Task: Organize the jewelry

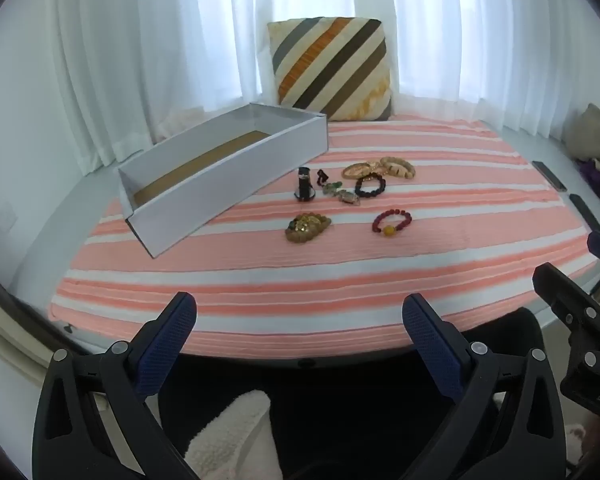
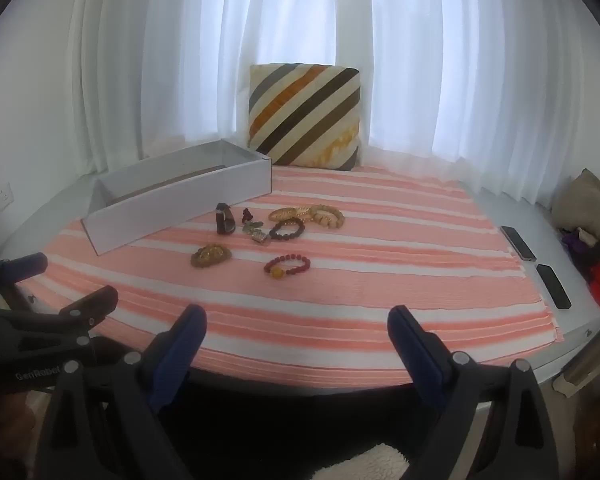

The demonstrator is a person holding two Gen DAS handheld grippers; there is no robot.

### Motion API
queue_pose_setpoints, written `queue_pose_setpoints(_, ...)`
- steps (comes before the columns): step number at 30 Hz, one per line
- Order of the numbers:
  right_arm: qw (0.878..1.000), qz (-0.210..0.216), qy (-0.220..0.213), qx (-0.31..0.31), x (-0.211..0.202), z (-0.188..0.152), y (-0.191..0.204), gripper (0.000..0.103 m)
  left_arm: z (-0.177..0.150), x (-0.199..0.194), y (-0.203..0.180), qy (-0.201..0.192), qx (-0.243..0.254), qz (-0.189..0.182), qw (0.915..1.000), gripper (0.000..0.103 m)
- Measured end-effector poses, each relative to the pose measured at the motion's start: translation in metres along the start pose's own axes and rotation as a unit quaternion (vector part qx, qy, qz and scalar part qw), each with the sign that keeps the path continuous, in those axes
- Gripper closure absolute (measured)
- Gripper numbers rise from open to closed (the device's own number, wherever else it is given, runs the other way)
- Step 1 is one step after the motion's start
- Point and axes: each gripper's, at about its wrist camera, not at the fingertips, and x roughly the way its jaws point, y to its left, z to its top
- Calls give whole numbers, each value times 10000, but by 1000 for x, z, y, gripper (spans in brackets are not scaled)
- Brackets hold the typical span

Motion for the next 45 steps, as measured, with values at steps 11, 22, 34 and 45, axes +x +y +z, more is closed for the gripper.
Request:
queue_pose_setpoints(11,10000,6,46,50,3,2,-1,9,2,2,-2,41,51,6,10000,1)
queue_pose_setpoints(22,9999,18,20,154,7,3,-7,9,6,3,-4,-13,66,64,10000,1)
queue_pose_setpoints(34,9998,6,38,193,12,5,-9,9,7,4,-5,3,77,85,9999,1)
queue_pose_setpoints(45,9998,9,36,197,11,5,-11,9,8,6,-6,7,70,90,9999,1)
